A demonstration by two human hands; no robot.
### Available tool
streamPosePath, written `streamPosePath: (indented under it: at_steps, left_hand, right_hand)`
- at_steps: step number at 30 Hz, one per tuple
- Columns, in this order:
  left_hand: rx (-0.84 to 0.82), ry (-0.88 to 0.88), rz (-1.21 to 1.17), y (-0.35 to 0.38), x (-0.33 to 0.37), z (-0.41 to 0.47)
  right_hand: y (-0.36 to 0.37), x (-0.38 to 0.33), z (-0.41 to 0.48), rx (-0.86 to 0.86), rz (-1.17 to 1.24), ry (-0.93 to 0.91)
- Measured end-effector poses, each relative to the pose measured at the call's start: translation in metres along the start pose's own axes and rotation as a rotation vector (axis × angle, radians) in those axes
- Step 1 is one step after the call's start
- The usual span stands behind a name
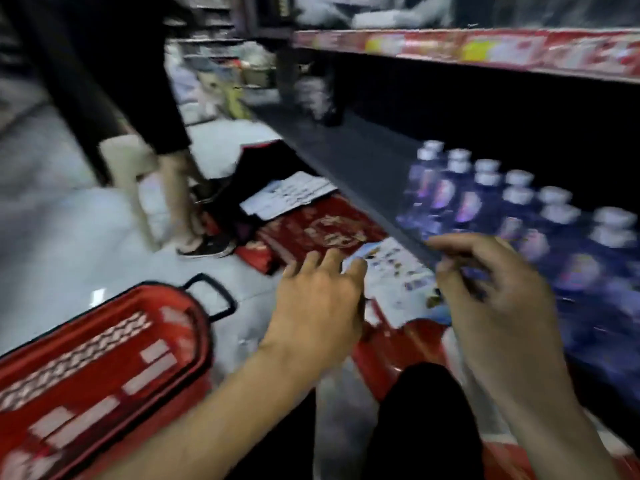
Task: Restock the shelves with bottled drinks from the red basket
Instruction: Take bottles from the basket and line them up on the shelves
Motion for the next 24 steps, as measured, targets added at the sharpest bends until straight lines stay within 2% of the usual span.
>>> streamPosePath:
  at_steps: [2,4,9,12,16,20,22,24]
  left_hand:
    - [-0.013,-0.123,0.033,-0.003,-0.067,-0.027]
    - [-0.103,-0.261,0.067,0.002,-0.135,-0.065]
    - [-0.504,-0.593,0.007,0.064,-0.284,-0.206]
    - [-0.660,-0.734,-0.054,0.094,-0.331,-0.309]
    - [-0.678,-0.822,-0.109,0.117,-0.365,-0.387]
    - [-0.555,-0.766,-0.142,0.127,-0.378,-0.395]
    - [-0.550,-0.726,-0.169,0.129,-0.376,-0.393]
    - [-0.575,-0.672,-0.207,0.125,-0.367,-0.391]
  right_hand:
    - [0.066,-0.025,-0.001,-0.177,0.042,-0.019]
    - [0.125,-0.049,-0.014,-0.319,0.084,-0.076]
    - [0.287,-0.110,-0.075,-0.709,0.039,-0.264]
    - [0.381,-0.129,-0.145,-1.006,-0.032,-0.398]
    - [0.462,-0.131,-0.234,-1.360,-0.191,-0.572]
    - [0.500,-0.117,-0.280,-1.483,-0.445,-0.769]
    - [0.509,-0.109,-0.293,-1.469,-0.546,-0.906]
    - [0.509,-0.104,-0.298,-1.440,-0.564,-0.970]
Point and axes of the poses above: each hand's wrist, its own z-axis towards the middle knuckle, its own y-axis out of the palm, x = y × z, the point moved 7 cm from there along z, towards the middle knuckle, and after that the axes turned 7 degrees about -z, right-handed, at the moved point
